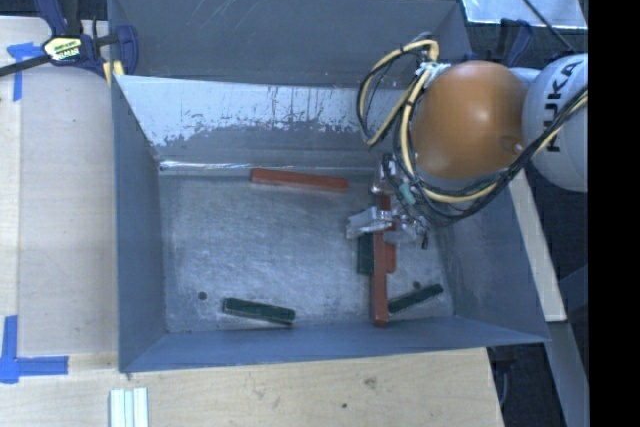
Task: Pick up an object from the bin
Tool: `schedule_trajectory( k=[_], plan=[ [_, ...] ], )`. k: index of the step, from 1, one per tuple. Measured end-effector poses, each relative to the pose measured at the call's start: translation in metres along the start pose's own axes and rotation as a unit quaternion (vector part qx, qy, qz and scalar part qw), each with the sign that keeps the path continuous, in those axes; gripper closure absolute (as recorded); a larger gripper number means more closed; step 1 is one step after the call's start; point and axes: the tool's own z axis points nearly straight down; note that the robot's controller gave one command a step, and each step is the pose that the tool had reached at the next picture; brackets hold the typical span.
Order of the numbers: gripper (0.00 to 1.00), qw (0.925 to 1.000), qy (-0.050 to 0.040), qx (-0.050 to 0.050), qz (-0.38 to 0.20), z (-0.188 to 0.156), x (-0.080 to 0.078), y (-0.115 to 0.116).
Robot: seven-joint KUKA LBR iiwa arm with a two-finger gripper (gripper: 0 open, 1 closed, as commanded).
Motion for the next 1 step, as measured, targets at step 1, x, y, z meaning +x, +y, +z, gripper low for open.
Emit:
schedule_trajectory(
  k=[1],
  plan=[
    [1.0,0.9999,0.0027,0.0,0.011,-0.1157,-0.0096,-0.0154]
  ],
)
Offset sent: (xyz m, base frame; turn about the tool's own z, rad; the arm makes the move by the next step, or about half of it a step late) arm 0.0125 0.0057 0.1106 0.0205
